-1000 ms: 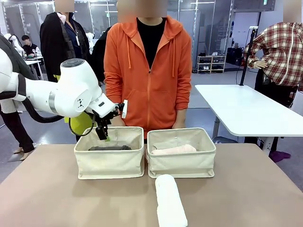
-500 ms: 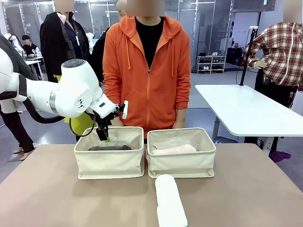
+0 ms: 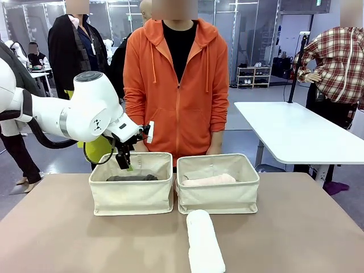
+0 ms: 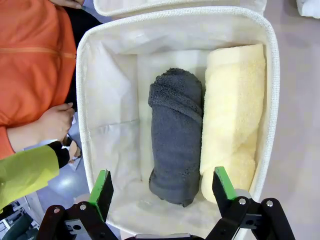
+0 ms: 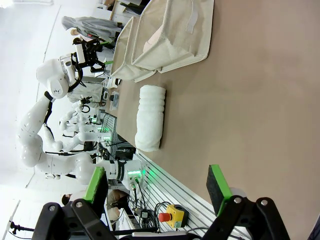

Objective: Divide the towels into two baskets.
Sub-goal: Pick up one hotel-folded towel from the bottom of the table and place it in the Fabric basket indicated by the person.

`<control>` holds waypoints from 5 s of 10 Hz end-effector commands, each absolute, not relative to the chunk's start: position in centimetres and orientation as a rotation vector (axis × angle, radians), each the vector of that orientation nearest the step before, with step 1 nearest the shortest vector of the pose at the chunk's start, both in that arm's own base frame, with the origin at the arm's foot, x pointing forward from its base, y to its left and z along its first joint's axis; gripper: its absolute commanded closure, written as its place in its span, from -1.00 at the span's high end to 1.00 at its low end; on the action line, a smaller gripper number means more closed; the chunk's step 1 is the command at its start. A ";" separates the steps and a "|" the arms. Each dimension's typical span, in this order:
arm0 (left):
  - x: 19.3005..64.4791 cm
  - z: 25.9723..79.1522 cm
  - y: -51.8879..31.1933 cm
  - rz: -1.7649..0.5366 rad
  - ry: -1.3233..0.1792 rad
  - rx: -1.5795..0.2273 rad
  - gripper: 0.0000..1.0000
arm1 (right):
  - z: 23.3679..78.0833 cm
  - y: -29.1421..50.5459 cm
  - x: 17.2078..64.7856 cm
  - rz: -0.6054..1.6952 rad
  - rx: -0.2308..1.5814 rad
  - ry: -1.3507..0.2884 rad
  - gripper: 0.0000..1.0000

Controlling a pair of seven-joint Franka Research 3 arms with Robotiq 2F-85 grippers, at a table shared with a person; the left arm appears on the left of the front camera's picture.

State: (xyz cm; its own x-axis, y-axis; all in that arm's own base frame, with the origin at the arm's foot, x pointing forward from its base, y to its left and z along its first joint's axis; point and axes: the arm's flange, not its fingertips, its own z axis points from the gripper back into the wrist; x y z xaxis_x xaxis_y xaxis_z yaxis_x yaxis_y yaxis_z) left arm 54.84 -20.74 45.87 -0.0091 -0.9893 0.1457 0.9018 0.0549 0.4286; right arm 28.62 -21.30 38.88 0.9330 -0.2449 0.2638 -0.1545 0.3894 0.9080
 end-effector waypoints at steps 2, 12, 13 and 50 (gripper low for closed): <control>54.8 45.9 -20.7 -1.516 -0.463 0.235 1.00 | 39.2 -21.2 28.7 -0.053 1.182 -0.392 1.00; 39.7 52.4 2.3 -0.727 -0.358 -0.852 1.00 | 39.2 -21.2 28.7 -0.053 1.182 -0.392 1.00; 37.8 51.3 5.6 -0.618 -0.379 -0.910 1.00 | 39.2 -21.2 28.7 -0.053 1.182 -0.392 1.00; 20.2 38.9 26.9 0.183 -0.597 -1.074 1.00 | 35.7 11.3 32.5 -0.046 0.759 -0.140 1.00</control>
